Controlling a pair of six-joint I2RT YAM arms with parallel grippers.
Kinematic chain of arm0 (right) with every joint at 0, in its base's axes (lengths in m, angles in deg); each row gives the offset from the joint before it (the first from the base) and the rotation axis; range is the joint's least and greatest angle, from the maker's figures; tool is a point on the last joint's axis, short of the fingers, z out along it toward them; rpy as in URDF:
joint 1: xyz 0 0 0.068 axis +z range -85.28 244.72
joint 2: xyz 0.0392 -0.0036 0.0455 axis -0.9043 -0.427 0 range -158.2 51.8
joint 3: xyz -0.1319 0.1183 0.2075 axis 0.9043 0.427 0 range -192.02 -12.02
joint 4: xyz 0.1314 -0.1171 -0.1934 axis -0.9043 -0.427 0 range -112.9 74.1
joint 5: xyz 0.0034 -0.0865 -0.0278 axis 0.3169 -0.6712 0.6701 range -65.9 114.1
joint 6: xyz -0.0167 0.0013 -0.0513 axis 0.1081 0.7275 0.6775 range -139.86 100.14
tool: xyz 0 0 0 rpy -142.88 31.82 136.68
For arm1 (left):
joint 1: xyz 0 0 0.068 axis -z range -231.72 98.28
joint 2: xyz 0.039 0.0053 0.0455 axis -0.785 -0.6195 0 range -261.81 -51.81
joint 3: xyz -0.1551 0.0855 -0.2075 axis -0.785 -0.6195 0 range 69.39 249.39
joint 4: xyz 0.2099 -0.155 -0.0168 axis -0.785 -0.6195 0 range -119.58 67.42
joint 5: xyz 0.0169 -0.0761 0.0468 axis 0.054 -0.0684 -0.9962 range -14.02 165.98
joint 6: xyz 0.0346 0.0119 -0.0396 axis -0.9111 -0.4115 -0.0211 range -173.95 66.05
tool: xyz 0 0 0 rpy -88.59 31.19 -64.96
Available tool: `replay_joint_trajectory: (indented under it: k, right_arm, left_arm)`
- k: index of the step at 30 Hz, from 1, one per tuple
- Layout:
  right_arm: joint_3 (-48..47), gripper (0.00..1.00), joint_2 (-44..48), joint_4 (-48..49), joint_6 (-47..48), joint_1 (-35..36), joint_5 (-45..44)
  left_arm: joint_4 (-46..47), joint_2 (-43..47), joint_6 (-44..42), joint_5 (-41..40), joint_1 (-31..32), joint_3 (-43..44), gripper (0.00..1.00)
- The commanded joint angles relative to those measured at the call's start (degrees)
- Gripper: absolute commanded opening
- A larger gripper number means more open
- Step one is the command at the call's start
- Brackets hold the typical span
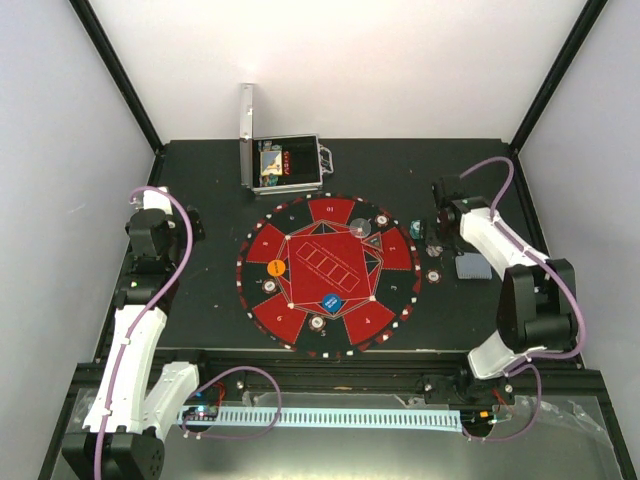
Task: Distribute texas hold em gaming equipment
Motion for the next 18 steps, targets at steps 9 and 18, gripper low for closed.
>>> replay_joint_trajectory:
  k: [9, 18]
  right_arm:
    - [1.61, 0.83, -7.0, 4.63, -0.61, -0.48, -0.53]
    - [-1.2, 0.66, -10.9, 5.51, -0.78, -1.21, -1.35]
  left_arm:
    - [1.1, 0.43, 0.11, 0.33, 0.78, 1.39, 0.99]
    - [1.06, 0.26, 0.15, 0.46, 0.9, 1.37, 0.99]
